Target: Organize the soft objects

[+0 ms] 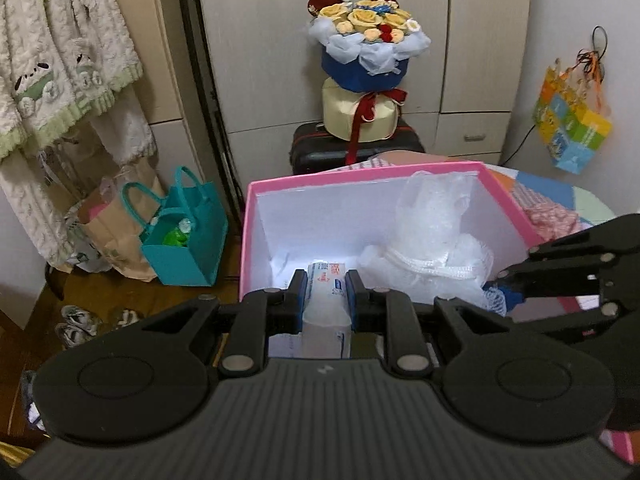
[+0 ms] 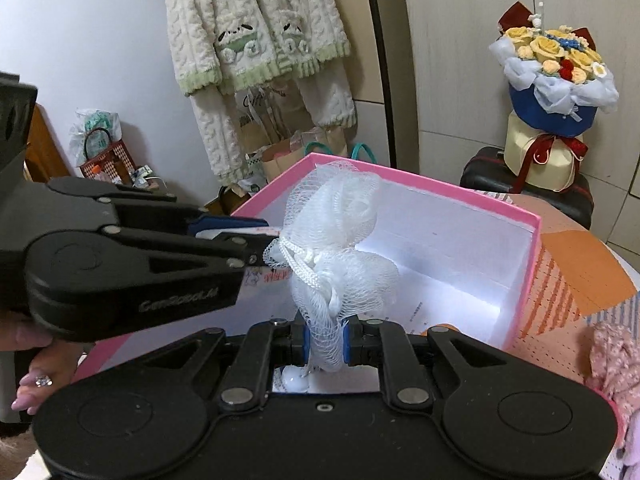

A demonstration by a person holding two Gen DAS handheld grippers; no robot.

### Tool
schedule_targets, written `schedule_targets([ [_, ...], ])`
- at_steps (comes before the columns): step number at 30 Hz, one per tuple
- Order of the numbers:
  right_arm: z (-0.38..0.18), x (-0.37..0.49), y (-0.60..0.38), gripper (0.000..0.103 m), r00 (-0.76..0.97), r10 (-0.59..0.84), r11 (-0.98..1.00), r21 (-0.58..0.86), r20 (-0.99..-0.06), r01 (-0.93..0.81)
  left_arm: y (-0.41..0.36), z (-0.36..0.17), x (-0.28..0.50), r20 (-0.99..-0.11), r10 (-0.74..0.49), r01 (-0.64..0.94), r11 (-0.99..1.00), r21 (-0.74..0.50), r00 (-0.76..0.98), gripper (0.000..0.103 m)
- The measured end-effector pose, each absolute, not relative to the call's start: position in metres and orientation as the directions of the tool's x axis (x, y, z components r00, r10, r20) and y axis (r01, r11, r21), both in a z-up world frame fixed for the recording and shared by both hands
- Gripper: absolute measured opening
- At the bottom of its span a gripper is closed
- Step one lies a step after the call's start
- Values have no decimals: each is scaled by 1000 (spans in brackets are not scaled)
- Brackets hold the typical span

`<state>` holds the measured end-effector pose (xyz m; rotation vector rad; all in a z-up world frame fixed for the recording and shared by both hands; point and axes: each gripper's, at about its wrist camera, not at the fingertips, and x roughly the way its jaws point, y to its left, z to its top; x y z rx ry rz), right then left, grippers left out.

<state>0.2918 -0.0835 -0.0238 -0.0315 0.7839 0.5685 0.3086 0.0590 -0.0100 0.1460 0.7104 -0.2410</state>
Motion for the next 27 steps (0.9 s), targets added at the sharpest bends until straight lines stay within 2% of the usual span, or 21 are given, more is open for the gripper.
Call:
schedule_targets([
  [1,-24,293,-83,28,573,463,854,168,-676,-492,59,-10,309,-647,-168,267,962,57,744,24],
  [2,-24,293,-82,31,579,454,858,158,-677,-489,59,-10,308,-633,-162,263,963,67,757,34],
  [4,-23,292,-84,40,584,450,862,157,-675,-482,63,-9,306,-618,-149,245,967,73,772,47],
  [7,-19,283,-91,42,593,457,862,165,-663,-480,72,-4,297,-616,-177,251,967,35,768,48],
  [13,-4,248,-104,45,617,484,854,180,-621,-489,88,12,264,-596,-209,274,962,20,776,58],
  [20,21,200,-106,48,670,448,869,110,-592,-483,88,34,216,-578,-237,336,939,69,781,66],
  [27,40,156,-107,51,703,411,880,50,-581,-473,91,46,175,-583,-300,399,916,45,755,74],
])
